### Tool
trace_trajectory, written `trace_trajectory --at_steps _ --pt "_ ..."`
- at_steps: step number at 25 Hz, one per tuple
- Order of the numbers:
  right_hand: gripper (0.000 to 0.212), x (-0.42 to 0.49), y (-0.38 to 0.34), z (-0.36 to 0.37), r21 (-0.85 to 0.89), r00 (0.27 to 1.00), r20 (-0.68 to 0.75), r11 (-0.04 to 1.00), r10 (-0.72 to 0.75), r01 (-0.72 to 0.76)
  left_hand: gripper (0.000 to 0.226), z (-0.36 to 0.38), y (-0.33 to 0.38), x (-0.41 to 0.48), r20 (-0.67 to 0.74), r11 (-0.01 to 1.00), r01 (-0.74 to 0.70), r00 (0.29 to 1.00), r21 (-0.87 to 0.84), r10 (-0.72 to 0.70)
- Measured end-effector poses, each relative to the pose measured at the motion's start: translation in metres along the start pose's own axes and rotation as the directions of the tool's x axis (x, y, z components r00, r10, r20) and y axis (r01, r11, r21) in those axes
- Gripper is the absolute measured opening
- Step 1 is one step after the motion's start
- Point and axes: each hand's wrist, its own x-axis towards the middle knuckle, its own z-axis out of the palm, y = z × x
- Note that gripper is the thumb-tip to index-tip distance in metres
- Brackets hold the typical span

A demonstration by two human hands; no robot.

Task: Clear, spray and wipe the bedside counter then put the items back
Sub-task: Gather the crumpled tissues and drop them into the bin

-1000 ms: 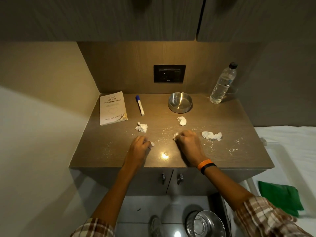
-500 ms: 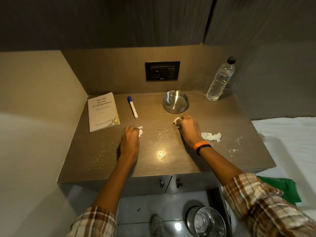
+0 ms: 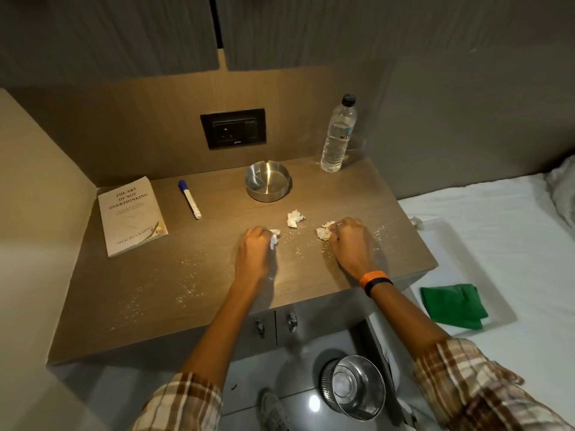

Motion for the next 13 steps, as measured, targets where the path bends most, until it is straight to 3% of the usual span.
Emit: trace_trajectory --at_steps 7,13 --pt "0.02 0.003 -0.013 0.007 -0.12 0.998 0.056 0.992 -0.029 0.036 0.031 0.026 0.039 0.055 0.086 0.989 -0.122 0.99 0.081 0.115" --pt "0.02 0.0 0.001 0.01 -0.072 1.0 0.004 0.997 -0.001 0.001 0.02 0.037 0.043 0.07 0.167 0.98 -0.171 0.974 0.103 0.152"
